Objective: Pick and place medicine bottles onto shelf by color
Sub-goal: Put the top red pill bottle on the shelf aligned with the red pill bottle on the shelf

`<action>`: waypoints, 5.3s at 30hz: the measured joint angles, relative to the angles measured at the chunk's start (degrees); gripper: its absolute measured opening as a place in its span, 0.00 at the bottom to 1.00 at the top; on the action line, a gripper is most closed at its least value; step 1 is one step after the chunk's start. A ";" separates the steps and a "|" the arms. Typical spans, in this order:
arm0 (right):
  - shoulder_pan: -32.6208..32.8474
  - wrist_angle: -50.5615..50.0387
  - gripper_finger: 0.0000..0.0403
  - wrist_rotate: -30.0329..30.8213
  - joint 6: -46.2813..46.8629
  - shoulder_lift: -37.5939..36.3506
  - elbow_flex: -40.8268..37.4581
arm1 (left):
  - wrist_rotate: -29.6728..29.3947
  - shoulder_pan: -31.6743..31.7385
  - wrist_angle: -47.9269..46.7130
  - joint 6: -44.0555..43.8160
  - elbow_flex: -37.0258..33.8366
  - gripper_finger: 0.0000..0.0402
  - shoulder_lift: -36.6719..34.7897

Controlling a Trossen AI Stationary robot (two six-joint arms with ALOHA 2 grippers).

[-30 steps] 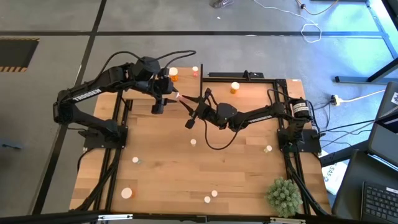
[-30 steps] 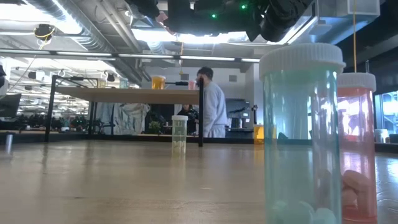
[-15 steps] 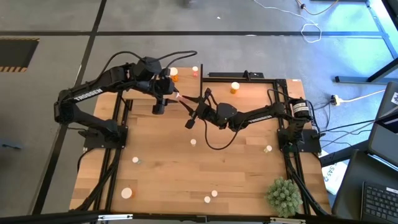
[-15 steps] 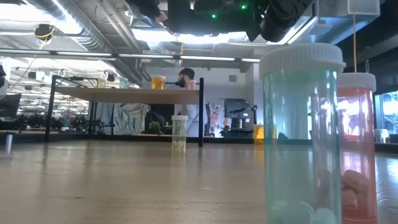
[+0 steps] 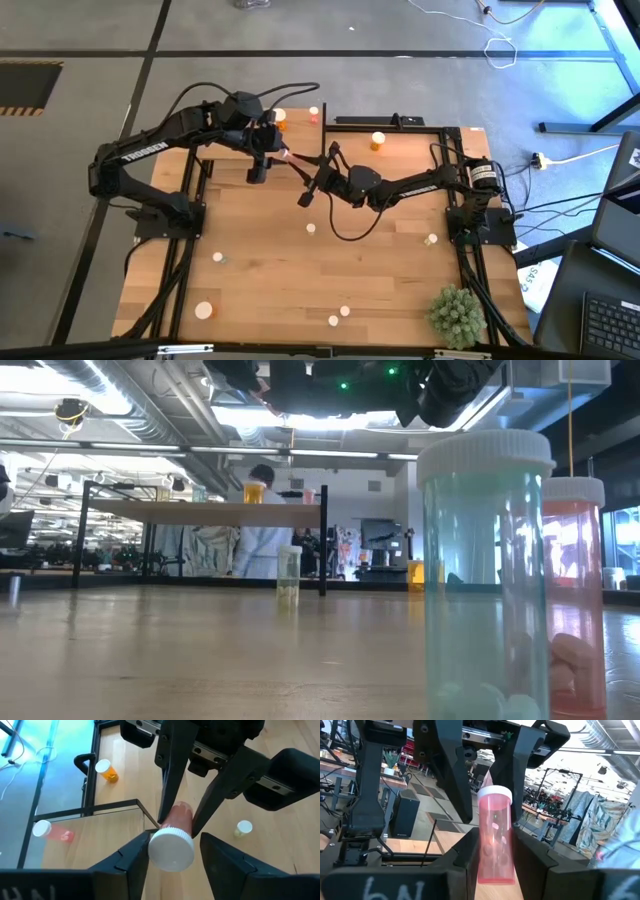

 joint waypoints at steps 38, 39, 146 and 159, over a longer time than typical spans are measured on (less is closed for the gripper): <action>0.02 0.00 0.26 0.02 -0.07 0.00 0.00 | -0.07 0.02 0.00 -0.02 0.00 0.39 0.00; 0.02 0.00 0.26 0.03 -0.07 0.00 0.00 | -0.07 0.01 -0.01 -0.02 0.00 0.39 0.00; 1.68 -47.09 0.44 8.00 24.63 -23.67 0.00 | -4.87 7.93 -1.98 -1.89 -0.04 0.28 5.08; 1.68 -47.87 0.44 7.50 28.96 -23.67 0.00 | -13.20 8.15 -8.68 1.60 -0.04 0.28 11.07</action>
